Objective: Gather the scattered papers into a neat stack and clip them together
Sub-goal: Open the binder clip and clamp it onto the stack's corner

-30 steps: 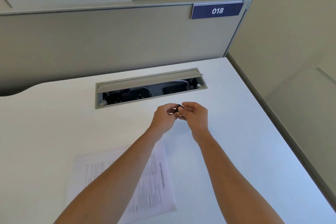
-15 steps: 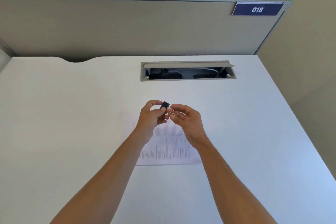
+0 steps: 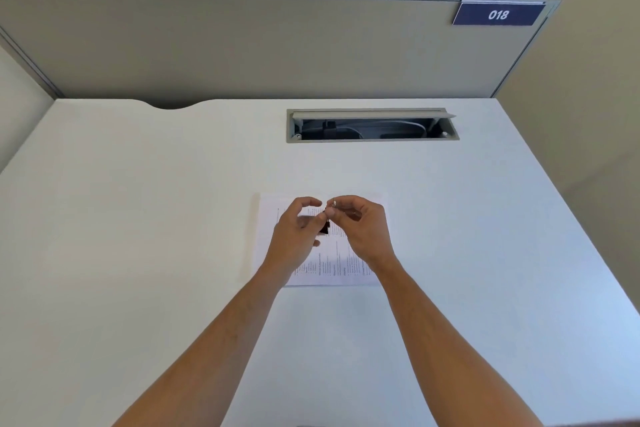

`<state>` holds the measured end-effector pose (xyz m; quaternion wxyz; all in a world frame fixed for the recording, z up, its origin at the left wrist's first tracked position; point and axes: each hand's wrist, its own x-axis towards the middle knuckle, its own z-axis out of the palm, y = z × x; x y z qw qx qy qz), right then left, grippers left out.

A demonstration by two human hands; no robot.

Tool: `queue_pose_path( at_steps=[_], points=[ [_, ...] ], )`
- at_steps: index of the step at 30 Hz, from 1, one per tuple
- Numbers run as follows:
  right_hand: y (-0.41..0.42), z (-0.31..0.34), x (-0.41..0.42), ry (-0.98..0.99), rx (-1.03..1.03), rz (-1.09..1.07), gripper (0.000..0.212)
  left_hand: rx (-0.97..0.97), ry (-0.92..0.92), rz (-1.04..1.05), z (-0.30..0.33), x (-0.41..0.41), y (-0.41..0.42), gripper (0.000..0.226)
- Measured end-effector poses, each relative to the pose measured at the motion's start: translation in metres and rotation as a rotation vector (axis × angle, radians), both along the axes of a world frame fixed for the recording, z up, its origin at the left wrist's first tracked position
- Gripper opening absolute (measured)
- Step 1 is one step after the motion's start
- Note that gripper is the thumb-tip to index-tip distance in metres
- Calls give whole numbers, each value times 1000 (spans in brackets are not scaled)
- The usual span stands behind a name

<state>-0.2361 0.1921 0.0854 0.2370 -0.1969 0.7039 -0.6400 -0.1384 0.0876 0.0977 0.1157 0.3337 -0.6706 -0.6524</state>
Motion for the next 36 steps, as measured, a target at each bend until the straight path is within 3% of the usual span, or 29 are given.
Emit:
queue_pose_path(
  at_steps=[4, 7, 13, 21, 32, 36],
  points=[
    [-3, 1, 5, 72, 47, 36, 11, -307, 76, 97, 7, 7, -3, 6],
    [-6, 2, 9, 73, 39, 46, 11, -387, 97, 67, 18, 9, -6, 15],
    [-10, 3, 13, 163, 117, 78, 12, -511, 41, -4, 21, 12, -9, 12],
    [-8, 4, 16, 327, 199, 126, 9, -373, -65, 3, 32, 11, -8, 13],
    [-10, 0, 19, 281, 151, 142, 9, -281, -155, 5, 25, 8, -17, 18],
    [-10, -3, 16, 165, 68, 105, 4, -189, -137, 29, 25, 10, -23, 19]
  ],
)
